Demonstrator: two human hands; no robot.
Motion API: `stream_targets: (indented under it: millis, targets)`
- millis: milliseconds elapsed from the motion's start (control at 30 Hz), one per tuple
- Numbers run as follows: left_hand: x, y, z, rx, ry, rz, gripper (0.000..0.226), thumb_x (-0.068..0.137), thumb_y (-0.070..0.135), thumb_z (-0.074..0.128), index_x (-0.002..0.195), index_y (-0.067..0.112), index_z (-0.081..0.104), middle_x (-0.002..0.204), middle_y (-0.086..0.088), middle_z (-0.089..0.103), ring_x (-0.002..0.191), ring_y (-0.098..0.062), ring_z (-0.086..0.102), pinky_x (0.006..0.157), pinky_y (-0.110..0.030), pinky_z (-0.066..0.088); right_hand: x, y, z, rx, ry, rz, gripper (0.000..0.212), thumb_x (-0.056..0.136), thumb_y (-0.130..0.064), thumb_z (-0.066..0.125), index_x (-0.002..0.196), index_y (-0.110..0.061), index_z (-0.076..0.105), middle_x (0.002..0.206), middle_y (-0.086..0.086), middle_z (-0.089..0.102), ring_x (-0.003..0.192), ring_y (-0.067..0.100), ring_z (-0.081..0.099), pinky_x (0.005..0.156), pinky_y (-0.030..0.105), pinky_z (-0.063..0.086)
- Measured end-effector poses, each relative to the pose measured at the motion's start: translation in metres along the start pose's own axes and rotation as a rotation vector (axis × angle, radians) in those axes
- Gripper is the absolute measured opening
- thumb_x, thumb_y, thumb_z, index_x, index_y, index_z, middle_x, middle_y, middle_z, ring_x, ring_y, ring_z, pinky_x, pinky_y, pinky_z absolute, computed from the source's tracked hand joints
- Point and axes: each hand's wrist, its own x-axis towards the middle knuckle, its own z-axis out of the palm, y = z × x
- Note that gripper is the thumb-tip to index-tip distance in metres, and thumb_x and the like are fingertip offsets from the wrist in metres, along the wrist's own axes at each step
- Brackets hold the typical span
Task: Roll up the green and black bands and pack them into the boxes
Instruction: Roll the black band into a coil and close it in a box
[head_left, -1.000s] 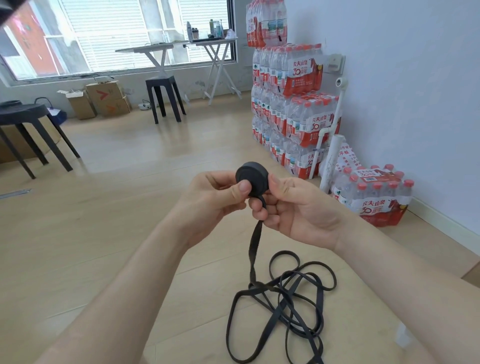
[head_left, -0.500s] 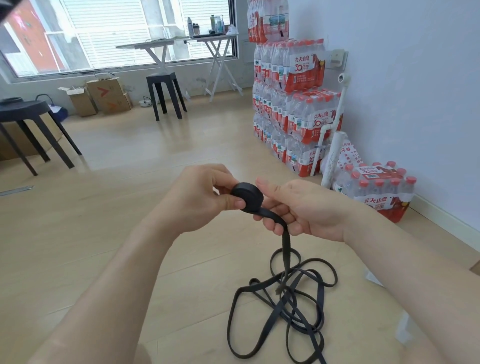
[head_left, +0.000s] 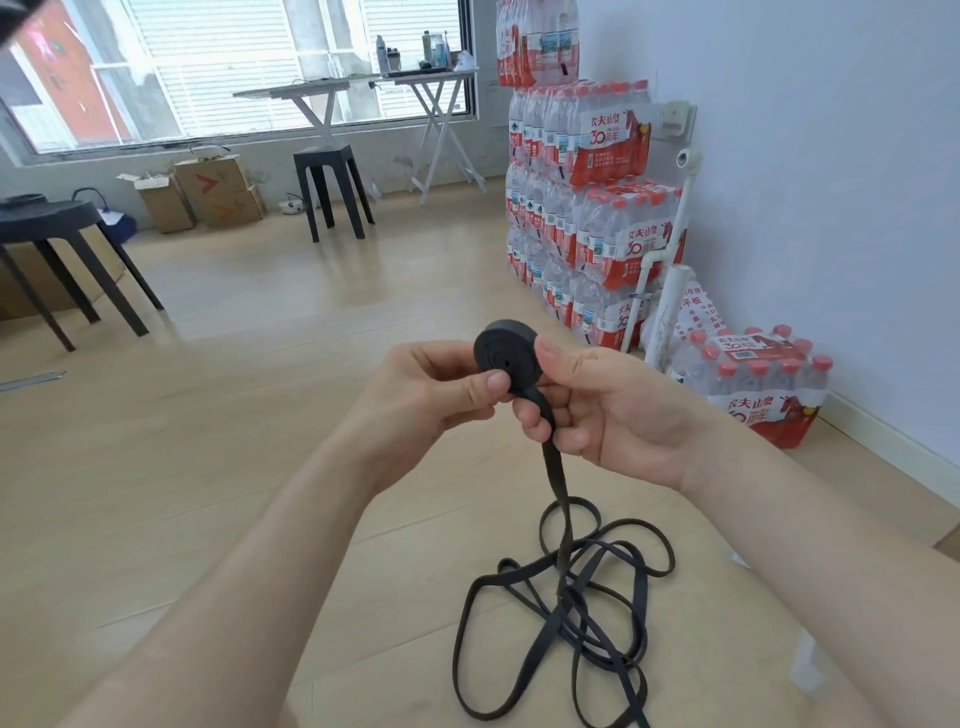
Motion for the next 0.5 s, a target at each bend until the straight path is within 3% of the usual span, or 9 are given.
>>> stream_targets:
  millis: [100,167,300,367,500]
  targets:
    - [0.003,-0.003,-0.001,-0.037,0.020,0.060,0.029,0.068,0.017,0.079,0.092,0.003,0.073,0.082,-0.017,0.068,0.079,-0.027,0.062,0.077,-0.036,0.050,-0.001,0.001,0.000,0.037,-0.047,-0.008,0.049,0.077,-0.045,0.063,0.105,-0.004,0.066,0.075,0.007,0.061,0.065,0.014,0.054,0.044,0.015,0.040]
    - [0.002,0.000,-0.002,0.061,0.014,0.106,0.037,0.067,0.021,0.078,0.094,-0.003,0.071,0.083,-0.022,0.067,0.080,-0.032,0.062,0.080,-0.045,0.049,-0.004,-0.001,0.000,-0.033,-0.058,0.028,0.050,0.080,-0.047,0.060,0.105,-0.003,0.066,0.079,0.008,0.065,0.068,0.015,0.058,0.046,0.016,0.041]
    - [-0.001,0.011,-0.013,0.280,0.073,0.152,0.019,0.066,0.016,0.074,0.083,0.008,0.073,0.077,-0.003,0.070,0.075,-0.013,0.062,0.070,-0.024,0.048,-0.009,-0.008,-0.005,-0.280,0.041,0.119,0.057,0.079,-0.055,0.055,0.100,-0.003,0.069,0.076,0.006,0.066,0.068,0.015,0.059,0.048,0.017,0.042]
    - [-0.002,0.014,-0.021,0.354,0.126,0.137,0.015,0.065,0.015,0.077,0.080,0.014,0.073,0.076,0.000,0.070,0.074,-0.012,0.062,0.072,-0.028,0.047,-0.009,-0.009,-0.006,-0.299,0.087,0.127,0.057,0.077,-0.056,0.057,0.095,-0.003,0.071,0.068,0.004,0.061,0.061,0.014,0.053,0.044,0.016,0.039]
    - [-0.003,0.017,-0.021,0.537,0.144,0.104,0.015,0.074,0.003,0.077,0.082,0.016,0.074,0.082,-0.008,0.072,0.080,-0.025,0.066,0.078,-0.037,0.051,-0.008,-0.009,-0.003,-0.340,0.133,0.131,0.060,0.082,-0.058,0.055,0.096,-0.002,0.071,0.059,-0.001,0.051,0.051,0.010,0.042,0.042,0.016,0.030]
